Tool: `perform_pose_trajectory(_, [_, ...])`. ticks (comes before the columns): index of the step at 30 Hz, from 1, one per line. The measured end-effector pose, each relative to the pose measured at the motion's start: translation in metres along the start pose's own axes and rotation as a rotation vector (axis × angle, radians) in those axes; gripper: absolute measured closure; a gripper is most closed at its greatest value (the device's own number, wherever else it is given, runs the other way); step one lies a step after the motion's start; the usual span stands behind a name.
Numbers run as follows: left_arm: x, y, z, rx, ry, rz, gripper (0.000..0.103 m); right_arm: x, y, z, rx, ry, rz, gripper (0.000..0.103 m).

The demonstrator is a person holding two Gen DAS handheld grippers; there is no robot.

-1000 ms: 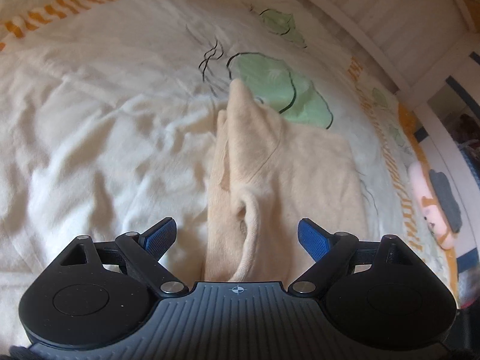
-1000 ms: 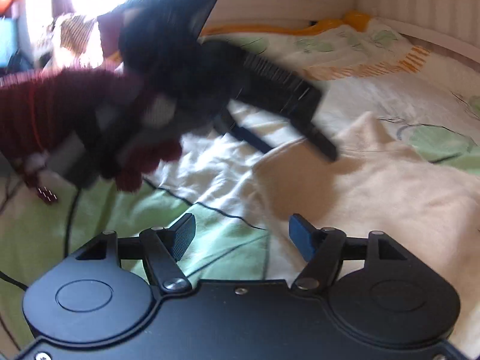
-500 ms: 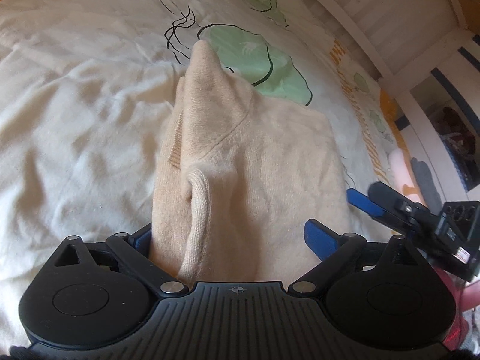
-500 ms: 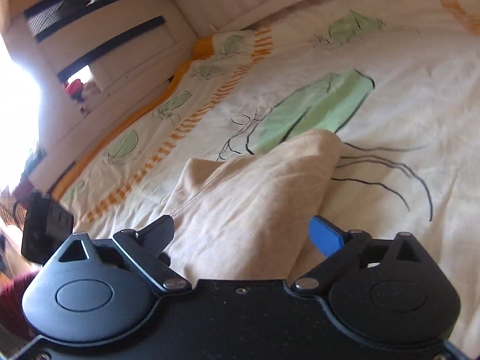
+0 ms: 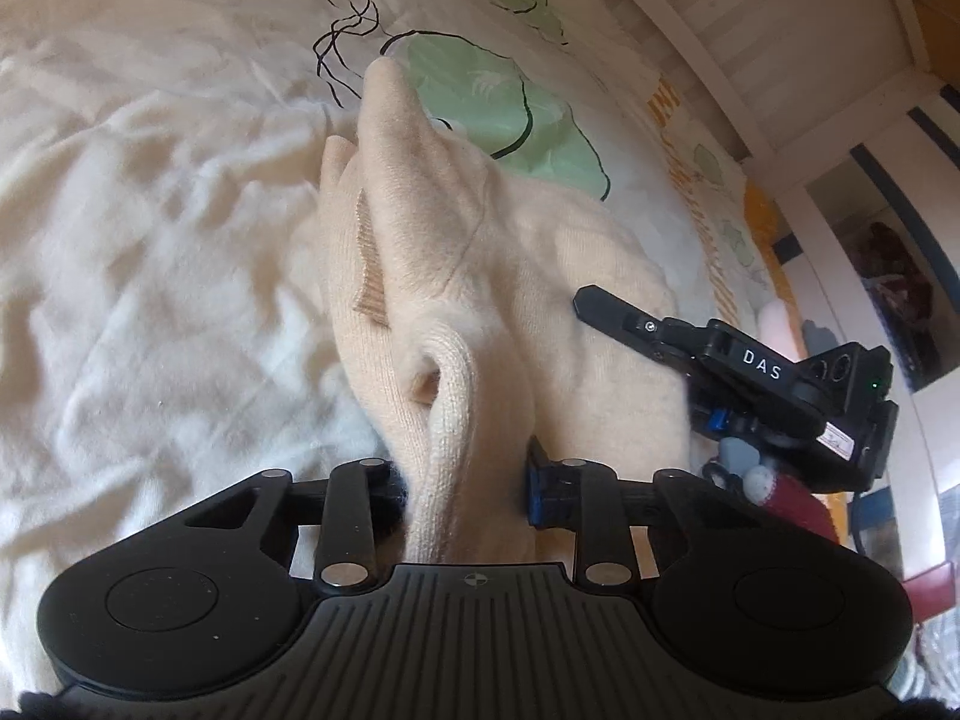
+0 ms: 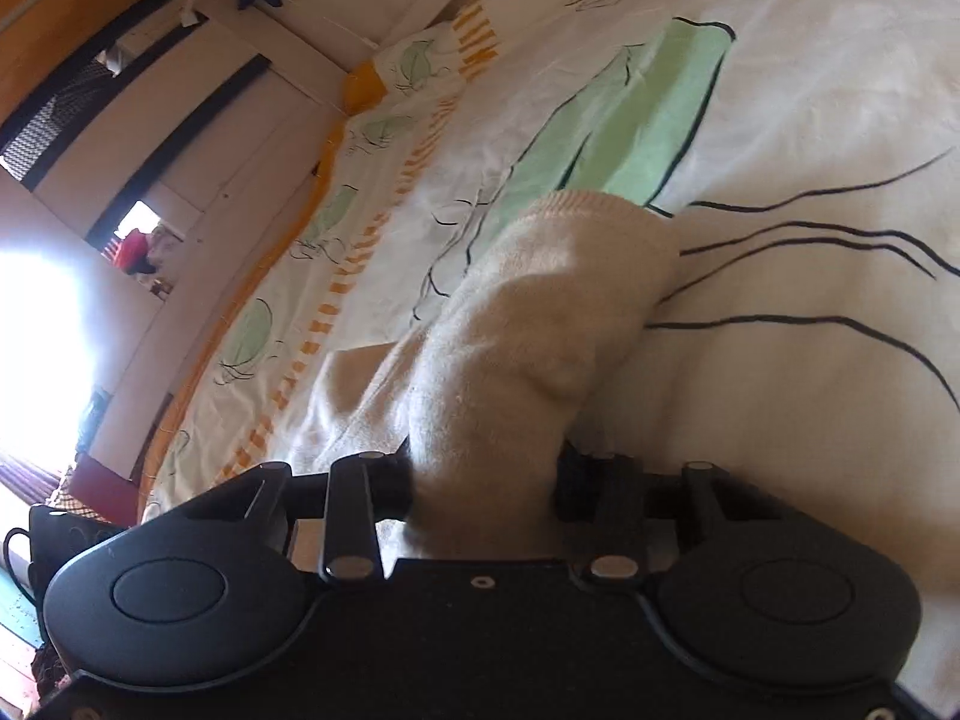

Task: Fold small clothes
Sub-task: 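Grasp the sweater edge with the left gripper while the right gripper grasps beside it, then fold the held edge onto the stack and open both grippers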

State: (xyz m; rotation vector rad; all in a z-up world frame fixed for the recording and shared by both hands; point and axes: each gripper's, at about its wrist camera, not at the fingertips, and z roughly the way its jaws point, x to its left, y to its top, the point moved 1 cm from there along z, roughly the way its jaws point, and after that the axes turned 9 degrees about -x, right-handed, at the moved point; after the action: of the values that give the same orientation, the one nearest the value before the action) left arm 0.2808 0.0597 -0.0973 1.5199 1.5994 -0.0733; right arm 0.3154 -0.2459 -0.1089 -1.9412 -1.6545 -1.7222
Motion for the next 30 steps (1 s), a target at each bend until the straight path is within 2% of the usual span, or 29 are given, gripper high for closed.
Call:
perform_pose_trajectory(7, [-0.023, -0.024, -0.021, 0.052, -0.094, -0.051, 0.076, 0.024, 0.001, -0.039, 0.020, -0.074, -0.073, 0.056])
perform_pose_trajectory(10, [-0.041, -0.049, -0.027, 0.088, -0.115, -0.030, 0.076, 0.031, -0.006, -0.068, 0.042, -0.110, -0.092, 0.056])
perform_pose_trajectory(17, [-0.064, -0.116, -0.044, 0.140, -0.153, -0.038, 0.076, 0.032, -0.037, -0.147, 0.062, -0.176, -0.047, 0.056])
perform_pose_trajectory(21, [-0.056, -0.139, -0.051, 0.133, -0.108, -0.043, 0.073, 0.028, -0.056, -0.176, 0.053, -0.222, -0.057, 0.048])
perform_pose_trajectory(23, [-0.049, -0.142, -0.060, 0.108, -0.098, -0.051, 0.071, 0.021, -0.063, -0.187, 0.016, -0.284, -0.060, 0.046])
perform_pose_trajectory(26, [-0.046, -0.145, -0.075, 0.080, -0.050, -0.013, 0.067, 0.006, -0.072, -0.204, -0.029, -0.326, -0.017, 0.036])
perform_pose_trajectory(30, [-0.050, -0.148, -0.088, 0.060, 0.015, 0.045, 0.065, 0.003, -0.084, -0.211, -0.063, -0.363, -0.045, 0.036])
